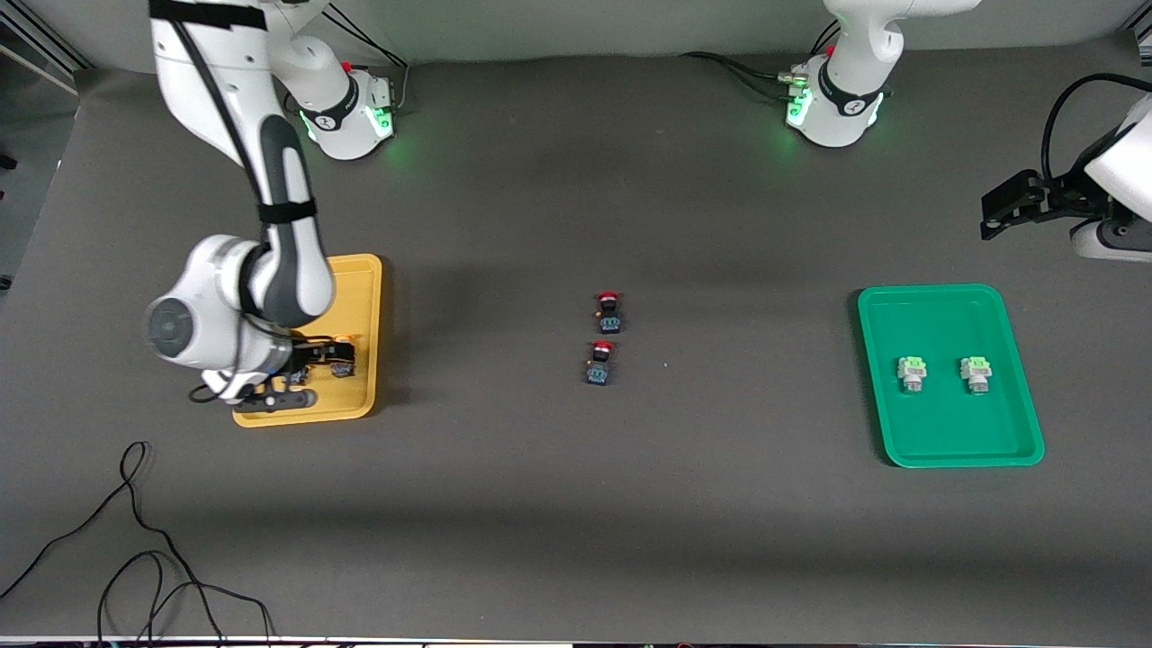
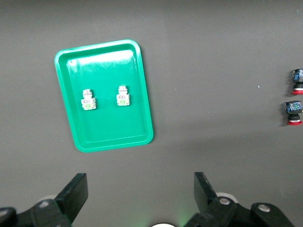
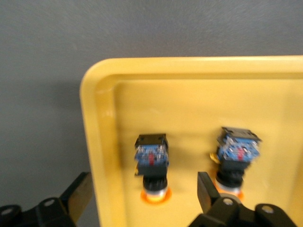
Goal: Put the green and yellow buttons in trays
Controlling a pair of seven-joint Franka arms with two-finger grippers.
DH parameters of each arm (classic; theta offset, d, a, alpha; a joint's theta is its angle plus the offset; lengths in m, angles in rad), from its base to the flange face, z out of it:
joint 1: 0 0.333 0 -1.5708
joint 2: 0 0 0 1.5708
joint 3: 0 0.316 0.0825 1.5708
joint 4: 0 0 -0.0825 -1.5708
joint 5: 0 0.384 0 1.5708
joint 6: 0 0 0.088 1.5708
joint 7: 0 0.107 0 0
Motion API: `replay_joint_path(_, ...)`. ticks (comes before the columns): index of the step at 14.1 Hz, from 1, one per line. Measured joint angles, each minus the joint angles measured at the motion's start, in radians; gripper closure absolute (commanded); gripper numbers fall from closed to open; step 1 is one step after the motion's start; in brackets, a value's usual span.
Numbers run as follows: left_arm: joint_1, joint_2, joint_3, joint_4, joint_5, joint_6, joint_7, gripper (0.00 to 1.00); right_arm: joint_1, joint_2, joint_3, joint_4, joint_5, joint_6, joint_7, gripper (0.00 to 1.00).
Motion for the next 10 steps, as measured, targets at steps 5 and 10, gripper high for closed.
replay_joint_path(5,0.000,-0.006,0.005,0.000,-0.001,-0.004,0.000,0.00,-0.001,-0.055,-0.181,0.275,-0.024,-0.398,-0.008,0.00)
replay_joint_path(10,0.000,-0.009,0.008,0.000,-0.001,-0.007,0.000,0.00,0.002,-0.058,-0.236,0.572,-0.116,-0.659,0.062,0.00)
